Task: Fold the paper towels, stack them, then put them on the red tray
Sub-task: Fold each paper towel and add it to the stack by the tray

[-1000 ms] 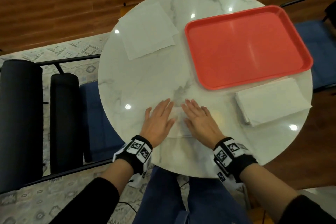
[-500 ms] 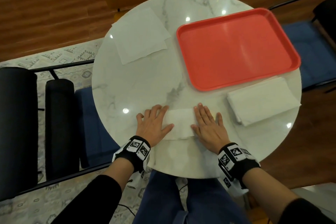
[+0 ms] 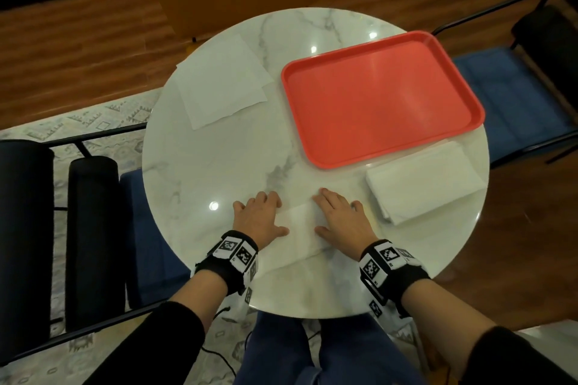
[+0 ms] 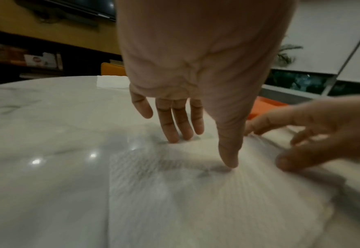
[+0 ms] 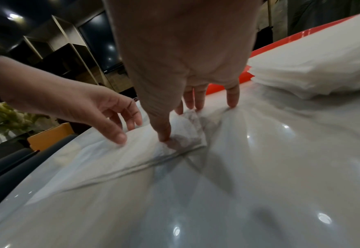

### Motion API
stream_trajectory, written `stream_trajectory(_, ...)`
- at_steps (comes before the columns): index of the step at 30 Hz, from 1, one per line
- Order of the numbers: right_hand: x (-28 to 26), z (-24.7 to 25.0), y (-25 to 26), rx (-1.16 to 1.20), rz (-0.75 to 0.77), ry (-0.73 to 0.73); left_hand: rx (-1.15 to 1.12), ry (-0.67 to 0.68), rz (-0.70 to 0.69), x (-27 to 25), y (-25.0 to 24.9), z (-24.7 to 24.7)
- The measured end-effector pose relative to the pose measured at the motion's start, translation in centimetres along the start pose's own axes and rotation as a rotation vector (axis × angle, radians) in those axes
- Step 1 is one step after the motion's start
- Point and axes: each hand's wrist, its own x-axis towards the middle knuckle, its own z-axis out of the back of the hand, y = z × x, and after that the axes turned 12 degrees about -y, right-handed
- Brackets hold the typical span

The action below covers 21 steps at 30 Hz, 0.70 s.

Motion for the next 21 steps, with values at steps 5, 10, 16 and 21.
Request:
stream_trajectory(5, 1.3, 0.3, -0.1, -0.006, -0.063, 0.004, 0.035, 0.119, 0.051, -0.1, -0.7, 0.5)
stream_trajectory(10, 1.8, 2.2, -2.4, 0.304, -0.181, 0.085, -0.444, 0.149, 0.034, -1.1, -2.2, 2.4)
stream_trajectory(16, -1.5, 7.6, -9.3, 1.125, -0.419, -0.049, -0.887, 0.068, 0.061, -2.3, -4.7, 5.6)
stream_trajectory(21, -2.9, 10.9, -17.5, 1.125, -0.635, -0.287, -0.824, -0.04, 0.262, -4.0, -2.3, 4.0)
